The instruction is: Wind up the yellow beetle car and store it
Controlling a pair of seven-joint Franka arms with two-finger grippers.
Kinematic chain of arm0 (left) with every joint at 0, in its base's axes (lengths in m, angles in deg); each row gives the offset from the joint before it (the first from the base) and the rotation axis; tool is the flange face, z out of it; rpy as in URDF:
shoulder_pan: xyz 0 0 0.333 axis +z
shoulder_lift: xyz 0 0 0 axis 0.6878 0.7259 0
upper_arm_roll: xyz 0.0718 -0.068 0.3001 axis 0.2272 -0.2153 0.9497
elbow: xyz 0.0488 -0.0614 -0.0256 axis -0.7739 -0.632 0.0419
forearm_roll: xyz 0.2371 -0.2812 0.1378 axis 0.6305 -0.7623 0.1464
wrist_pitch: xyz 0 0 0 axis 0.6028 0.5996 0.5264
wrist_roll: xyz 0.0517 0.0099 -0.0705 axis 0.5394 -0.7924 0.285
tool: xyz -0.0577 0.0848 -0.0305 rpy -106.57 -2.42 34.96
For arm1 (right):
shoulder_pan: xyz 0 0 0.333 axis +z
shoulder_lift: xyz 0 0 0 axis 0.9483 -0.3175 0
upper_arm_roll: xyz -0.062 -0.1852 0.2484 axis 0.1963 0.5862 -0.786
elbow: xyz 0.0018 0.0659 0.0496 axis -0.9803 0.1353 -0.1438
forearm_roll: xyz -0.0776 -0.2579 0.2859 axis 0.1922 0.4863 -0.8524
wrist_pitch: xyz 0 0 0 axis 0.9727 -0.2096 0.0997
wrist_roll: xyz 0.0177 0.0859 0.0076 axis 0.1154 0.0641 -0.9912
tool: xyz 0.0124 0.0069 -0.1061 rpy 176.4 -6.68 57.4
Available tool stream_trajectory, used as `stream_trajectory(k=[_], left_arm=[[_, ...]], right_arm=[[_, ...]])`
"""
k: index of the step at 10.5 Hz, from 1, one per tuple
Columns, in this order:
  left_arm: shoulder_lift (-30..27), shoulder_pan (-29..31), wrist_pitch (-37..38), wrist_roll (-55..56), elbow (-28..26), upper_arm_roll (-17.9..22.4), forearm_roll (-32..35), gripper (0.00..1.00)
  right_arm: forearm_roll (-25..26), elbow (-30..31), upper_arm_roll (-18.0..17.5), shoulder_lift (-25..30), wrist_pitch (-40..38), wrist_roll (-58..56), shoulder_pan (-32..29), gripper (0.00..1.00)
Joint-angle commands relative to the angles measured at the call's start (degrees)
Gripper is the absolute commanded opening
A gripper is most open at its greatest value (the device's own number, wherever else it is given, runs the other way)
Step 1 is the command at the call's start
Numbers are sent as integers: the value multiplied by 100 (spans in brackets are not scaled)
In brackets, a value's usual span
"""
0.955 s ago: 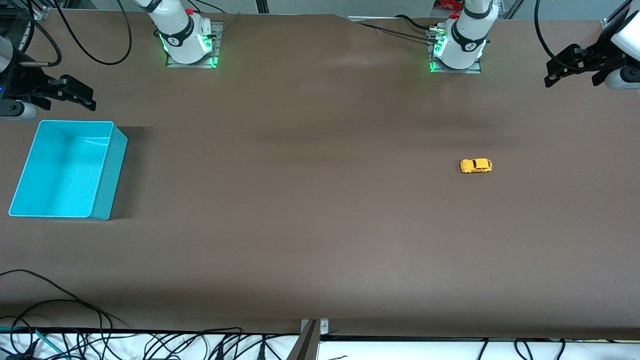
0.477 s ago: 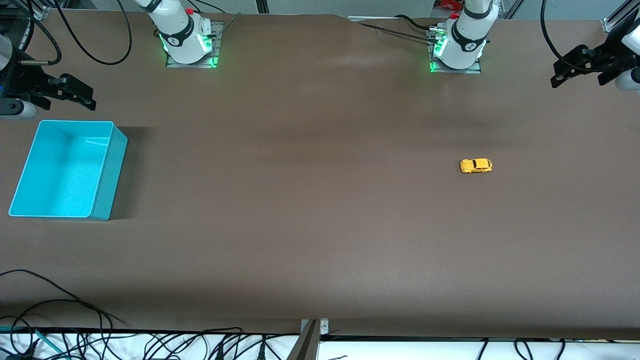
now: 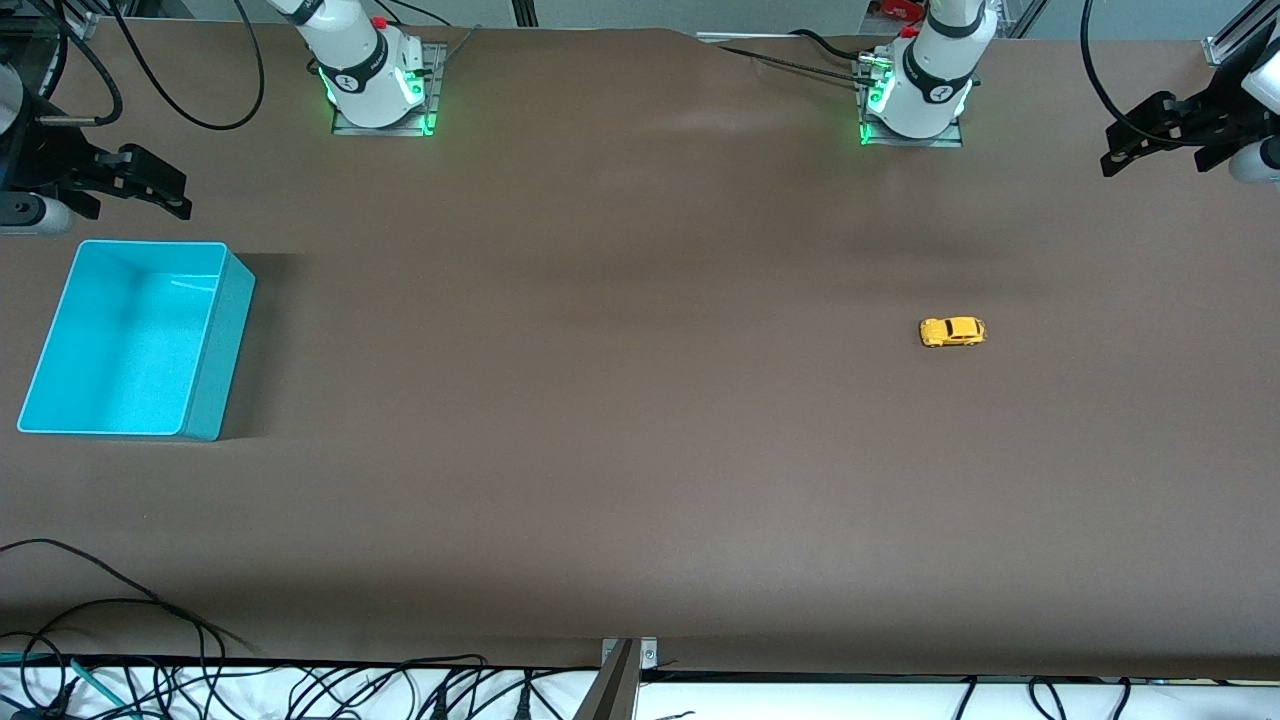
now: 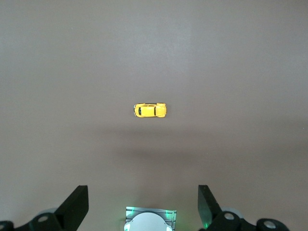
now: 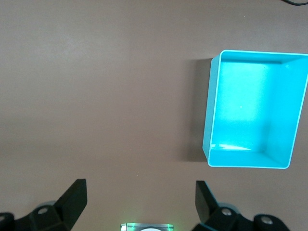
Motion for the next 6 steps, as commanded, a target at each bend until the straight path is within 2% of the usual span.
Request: stream_trajectory(k=[1, 6], left_arm=[[30, 30, 91, -5, 85, -33, 102, 100], [38, 109, 82, -5, 85, -24, 94, 100]], right_arm=[[-86, -94, 9, 14, -167, -46, -14, 100], [-86, -94, 44, 14, -246, -37, -14, 100]])
